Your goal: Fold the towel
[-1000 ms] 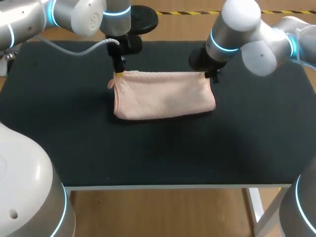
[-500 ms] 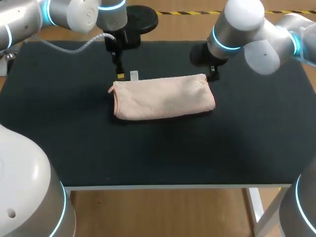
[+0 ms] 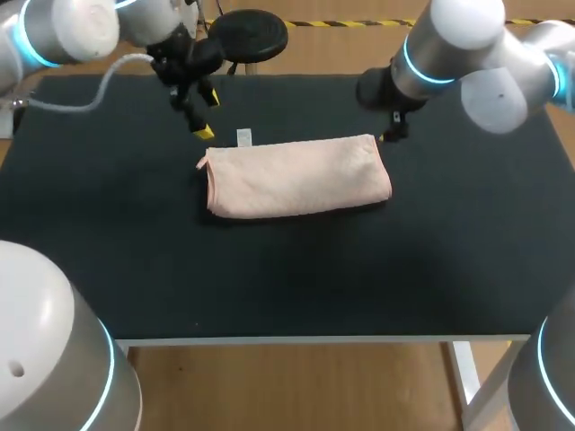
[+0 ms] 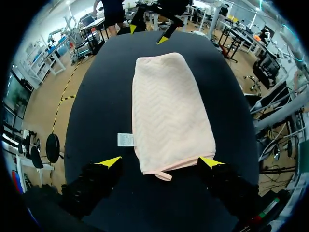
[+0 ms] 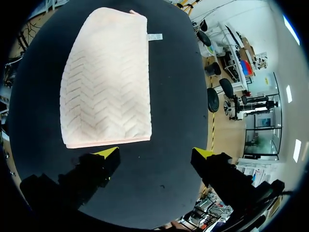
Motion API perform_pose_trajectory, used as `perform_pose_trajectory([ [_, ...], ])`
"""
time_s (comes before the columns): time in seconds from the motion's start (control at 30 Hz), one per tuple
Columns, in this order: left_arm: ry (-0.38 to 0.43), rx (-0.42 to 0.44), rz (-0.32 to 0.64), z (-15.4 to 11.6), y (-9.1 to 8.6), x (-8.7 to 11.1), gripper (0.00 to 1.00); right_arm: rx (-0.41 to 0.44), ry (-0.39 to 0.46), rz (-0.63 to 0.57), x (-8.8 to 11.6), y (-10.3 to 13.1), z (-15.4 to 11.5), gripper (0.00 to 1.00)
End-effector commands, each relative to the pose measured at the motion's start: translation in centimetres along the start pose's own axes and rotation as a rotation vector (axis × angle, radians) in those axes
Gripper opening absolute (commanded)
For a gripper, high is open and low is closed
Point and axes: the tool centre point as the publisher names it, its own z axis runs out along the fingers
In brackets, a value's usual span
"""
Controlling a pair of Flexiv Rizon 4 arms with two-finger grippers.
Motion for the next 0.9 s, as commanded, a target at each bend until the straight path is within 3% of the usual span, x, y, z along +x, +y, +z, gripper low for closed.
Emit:
perform_pose_trajectory([
  [0.03, 0.012, 0.446, 0.092, -0.3, 1.2, 2.0, 1.0, 0.002, -0.003, 0.006, 0.0, -0.1, -0.5, 1.0],
  [0.27, -0.006, 0.584, 0.065, -0.5, 2.3, 4.0, 1.0, -0.006, 0.006, 0.02, 0.3, -0.3, -0.8, 1.0],
  [0.47, -0.024, 0.595, 0.039, -0.4, 2.8, 5.0, 1.0, -0.017, 0.033, 0.05, 0.5, -0.6, -1.1, 1.0],
  [0.57, -0.03, 0.565, 0.035, -0.5, 2.7, 5.1, 1.0, -0.023, 0.031, -0.022, 0.7, -0.6, -1.5, 1.0],
  [0.9, -0.03, 0.565, 0.035, -0.5, 2.7, 5.1, 1.0, -0.023, 0.031, -0.022, 0.7, -0.6, -1.5, 1.0],
])
